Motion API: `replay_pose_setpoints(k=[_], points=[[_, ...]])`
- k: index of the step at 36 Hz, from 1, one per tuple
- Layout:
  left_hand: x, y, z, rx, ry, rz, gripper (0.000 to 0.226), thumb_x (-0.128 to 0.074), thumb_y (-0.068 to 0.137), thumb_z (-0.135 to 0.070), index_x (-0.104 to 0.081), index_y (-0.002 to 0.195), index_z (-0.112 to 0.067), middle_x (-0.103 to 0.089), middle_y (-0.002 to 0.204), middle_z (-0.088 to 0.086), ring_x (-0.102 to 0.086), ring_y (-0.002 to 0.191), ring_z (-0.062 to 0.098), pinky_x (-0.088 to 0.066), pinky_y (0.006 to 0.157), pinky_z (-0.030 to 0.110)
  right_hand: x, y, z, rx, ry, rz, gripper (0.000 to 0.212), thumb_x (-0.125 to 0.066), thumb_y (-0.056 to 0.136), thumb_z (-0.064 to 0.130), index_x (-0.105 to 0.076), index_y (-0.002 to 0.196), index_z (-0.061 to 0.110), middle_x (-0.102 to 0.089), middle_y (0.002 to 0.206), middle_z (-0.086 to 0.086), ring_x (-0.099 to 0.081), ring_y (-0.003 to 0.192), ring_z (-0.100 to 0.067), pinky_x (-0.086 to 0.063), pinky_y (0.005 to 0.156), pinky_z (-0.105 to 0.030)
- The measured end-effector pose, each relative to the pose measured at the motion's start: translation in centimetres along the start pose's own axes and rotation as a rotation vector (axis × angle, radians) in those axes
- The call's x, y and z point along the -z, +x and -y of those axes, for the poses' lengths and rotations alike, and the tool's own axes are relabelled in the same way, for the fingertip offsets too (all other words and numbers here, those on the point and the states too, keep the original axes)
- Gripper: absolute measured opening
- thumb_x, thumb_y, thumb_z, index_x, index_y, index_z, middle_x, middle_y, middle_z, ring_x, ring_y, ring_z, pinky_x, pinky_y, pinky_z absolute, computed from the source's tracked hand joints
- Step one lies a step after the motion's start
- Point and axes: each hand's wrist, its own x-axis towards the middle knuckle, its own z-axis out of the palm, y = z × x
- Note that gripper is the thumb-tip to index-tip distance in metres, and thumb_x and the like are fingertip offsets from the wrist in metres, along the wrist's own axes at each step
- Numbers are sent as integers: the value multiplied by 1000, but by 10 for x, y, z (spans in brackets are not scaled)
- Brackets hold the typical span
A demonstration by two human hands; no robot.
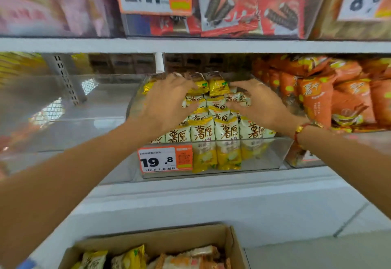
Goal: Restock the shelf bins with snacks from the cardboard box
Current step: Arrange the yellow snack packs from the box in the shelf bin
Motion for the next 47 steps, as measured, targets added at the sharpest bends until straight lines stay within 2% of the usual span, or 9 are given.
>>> replay_pose_setpoints(k=[6, 13, 17, 20, 24, 30, 34, 41, 47], points=[[34, -83, -19, 88, -298, -188, 31, -65, 89, -32, -63, 119, -25, -62, 122, -7, -54, 114, 15, -41, 92, 30, 11, -81, 51, 122, 129, 53, 51, -67, 87, 38, -48, 134, 32, -54, 111, 12, -56, 76, -7, -42, 66, -28], [28, -184, -22, 323, -609, -133, 24, -65, 89, -29, -57, 109, -39, -57, 101, -30, -53, 95, -16, -43, 82, 8, -29, -165, 91, 150, 83, 447, 44, -55, 93, 42, -43, 135, 40, -48, 101, 22, -53, 76, -5, -45, 69, -28], [-5, -250, -17, 412, -593, 48, 19, -55, 95, -25, -60, 109, -37, -59, 107, -22, -58, 91, -2, -49, 78, 24, -66, -194, 95, 23, 209, 761, 43, -58, 94, 35, -44, 135, 36, -58, 101, 14, -56, 79, -6, -46, 75, -26], [-42, -306, -6, 439, -542, 273, 22, -49, 98, -20, -59, 113, -34, -60, 113, -14, -59, 88, 1, -42, 64, 12, -94, -220, 94, -45, 224, 829, 47, -60, 94, 33, -45, 138, 29, -59, 96, 14, -57, 85, -5, -49, 78, -25], [-80, -364, 2, 482, -504, 609, 24, -47, 99, -29, -58, 121, -31, -53, 130, -13, -49, 122, 10, -46, 89, 26, -125, -254, 91, -94, 182, 905, 42, -58, 94, 34, -49, 135, 30, -56, 90, 19, -54, 79, 3, -38, 64, -12], [-88, -391, -3, 404, -678, 1044, 27, -56, 95, -38, -64, 118, -29, -61, 124, -11, -54, 108, 5, -44, 87, 22, -137, -283, 93, 25, -93, 1078, 53, -57, 93, 43, -41, 141, 29, -53, 134, 3, -51, 118, -17, -41, 88, -30], [-94, -400, -10, 352, -605, 1174, 55, -59, 87, -54, -47, 137, -34, -53, 137, -8, -46, 127, 19, -41, 103, 39, -149, -297, 90, 62, -361, 1237, 59, -51, 96, 32, -25, 149, 22, -33, 151, -6, -28, 138, -31, -26, 109, -49], [-94, -406, -44, 275, -392, 1061, 77, -64, 81, -59, -34, 145, -27, -52, 138, -4, -50, 123, 18, -45, 97, 36, -158, -318, 75, 45, -388, 1220, 57, -58, 91, 29, -32, 141, 19, -50, 135, -7, -46, 125, -26, -30, 104, -41], [-72, -376, -34, 468, -645, 827, 73, -70, 81, -47, -36, 143, -32, -45, 142, -13, -44, 129, 10, -43, 98, 28, -151, -294, 69, -156, -40, 1173, 62, -76, 78, 36, -48, 133, 27, -51, 129, 2, -52, 114, -18, -42, 89, -28]])
